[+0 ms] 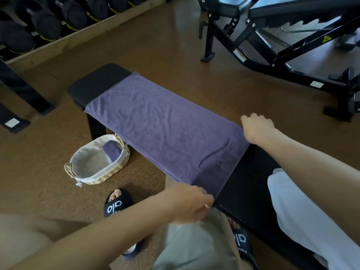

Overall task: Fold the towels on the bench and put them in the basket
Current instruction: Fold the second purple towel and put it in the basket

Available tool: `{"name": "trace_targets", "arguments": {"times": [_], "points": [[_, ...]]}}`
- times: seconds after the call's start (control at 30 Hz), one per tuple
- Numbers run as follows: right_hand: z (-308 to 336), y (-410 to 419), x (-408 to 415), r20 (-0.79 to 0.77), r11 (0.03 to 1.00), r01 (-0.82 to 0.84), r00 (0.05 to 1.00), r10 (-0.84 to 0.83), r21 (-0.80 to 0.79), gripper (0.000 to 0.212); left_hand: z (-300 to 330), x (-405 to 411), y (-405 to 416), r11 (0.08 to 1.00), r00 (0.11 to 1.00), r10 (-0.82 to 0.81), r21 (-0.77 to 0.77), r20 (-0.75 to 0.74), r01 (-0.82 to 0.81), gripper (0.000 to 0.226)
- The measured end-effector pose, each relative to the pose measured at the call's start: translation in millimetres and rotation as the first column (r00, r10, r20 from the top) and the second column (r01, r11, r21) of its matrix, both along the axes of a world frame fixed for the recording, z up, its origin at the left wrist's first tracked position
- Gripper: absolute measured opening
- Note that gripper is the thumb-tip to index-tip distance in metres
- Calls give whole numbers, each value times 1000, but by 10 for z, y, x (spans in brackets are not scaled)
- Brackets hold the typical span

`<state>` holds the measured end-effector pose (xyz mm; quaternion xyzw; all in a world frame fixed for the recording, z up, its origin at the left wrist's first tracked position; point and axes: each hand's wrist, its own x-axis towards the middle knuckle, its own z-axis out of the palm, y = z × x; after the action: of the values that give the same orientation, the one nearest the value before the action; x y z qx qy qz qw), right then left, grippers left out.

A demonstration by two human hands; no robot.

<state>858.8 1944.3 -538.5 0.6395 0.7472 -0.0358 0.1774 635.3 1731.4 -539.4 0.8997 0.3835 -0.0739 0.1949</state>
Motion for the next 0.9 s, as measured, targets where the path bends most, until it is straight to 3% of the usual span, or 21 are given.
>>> {"name": "trace_targets", "arguments": {"times": [0.1,0.17,0.23,0.37,0.47,0.53,0.6,0.67,0.77,0.83,0.9], "points": [[-37,-20,-83,-156,973,-110,977,143,202,40,19,-106,165,979,990,18,198,137,-45,16],[-137,-62,-79,-346,989,-36,935,85,144,38,-38,-160,284,948,990,53,305,131,-91,32],[-266,-123,-20,-422,996,92,902,-89,-13,45,-98,-141,371,938,997,73,339,2,-70,63],[-352,-187,121,-367,968,214,896,-249,-133,62,-270,60,428,951,969,-94,269,-231,156,90],[-276,-145,55,-268,992,127,956,-123,-2,62,-401,139,412,928,949,-128,303,-288,217,94],[-221,-143,-78,-331,995,32,944,0,90,61,-438,124,426,934,954,-131,288,-270,209,96],[-256,-141,-184,-368,999,-19,929,30,35,61,-393,46,463,960,969,-158,202,-191,196,97],[-336,-128,-223,-312,998,-5,950,-14,-59,64,-286,-121,559,981,986,-124,134,-111,138,90],[-353,-93,-363,-244,993,-13,969,42,121,77,-188,-518,834,970,984,127,221,-126,-97,78],[-306,-27,-635,-263,977,-84,955,135,196,72,-143,-800,1053,918,922,356,244,-152,-314,78],[-293,71,-989,-332,975,-138,924,190,172,64,-128,-1079,1269,842,829,533,196,-168,-502,77]]}}
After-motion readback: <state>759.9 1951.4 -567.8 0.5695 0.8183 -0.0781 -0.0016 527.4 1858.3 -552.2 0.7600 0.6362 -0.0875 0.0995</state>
